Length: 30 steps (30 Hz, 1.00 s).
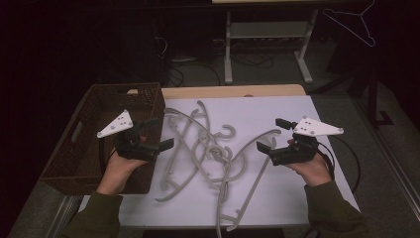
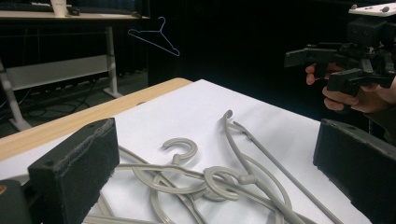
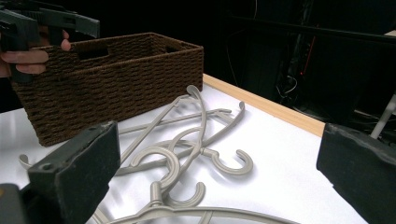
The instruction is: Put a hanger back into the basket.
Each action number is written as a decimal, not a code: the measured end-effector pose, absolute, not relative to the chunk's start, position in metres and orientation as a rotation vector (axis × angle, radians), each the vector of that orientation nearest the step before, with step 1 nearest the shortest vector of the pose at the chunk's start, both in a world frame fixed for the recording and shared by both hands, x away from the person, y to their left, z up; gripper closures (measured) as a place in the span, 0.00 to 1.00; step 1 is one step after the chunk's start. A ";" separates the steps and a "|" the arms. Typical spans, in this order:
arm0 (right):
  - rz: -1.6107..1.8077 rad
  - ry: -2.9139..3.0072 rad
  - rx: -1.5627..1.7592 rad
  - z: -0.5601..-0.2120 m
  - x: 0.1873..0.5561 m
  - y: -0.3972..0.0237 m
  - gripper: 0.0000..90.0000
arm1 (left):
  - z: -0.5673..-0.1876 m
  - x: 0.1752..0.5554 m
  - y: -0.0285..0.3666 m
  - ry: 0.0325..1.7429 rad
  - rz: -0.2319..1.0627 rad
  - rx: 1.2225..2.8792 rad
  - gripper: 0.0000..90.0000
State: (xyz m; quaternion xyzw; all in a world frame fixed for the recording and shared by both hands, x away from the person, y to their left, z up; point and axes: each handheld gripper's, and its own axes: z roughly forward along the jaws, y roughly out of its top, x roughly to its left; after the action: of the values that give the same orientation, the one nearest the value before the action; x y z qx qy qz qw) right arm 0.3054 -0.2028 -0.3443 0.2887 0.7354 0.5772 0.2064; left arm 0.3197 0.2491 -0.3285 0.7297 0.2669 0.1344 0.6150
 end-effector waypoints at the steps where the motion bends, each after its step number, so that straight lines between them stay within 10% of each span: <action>1: 1.608 2.049 0.804 -0.344 0.305 -0.203 0.00 | -0.328 0.320 0.249 0.615 0.310 1.681 0.00; 30: 1.566 2.077 0.835 -0.350 0.308 -0.200 0.00 | -0.384 0.307 0.152 0.649 0.159 1.987 0.16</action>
State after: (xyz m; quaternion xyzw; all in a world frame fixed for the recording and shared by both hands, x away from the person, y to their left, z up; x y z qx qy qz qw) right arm 0.3085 -0.2001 -0.3499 0.2992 0.7443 0.5613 0.2035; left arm 0.3065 0.1519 -0.3839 0.8212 0.2683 0.0658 0.4993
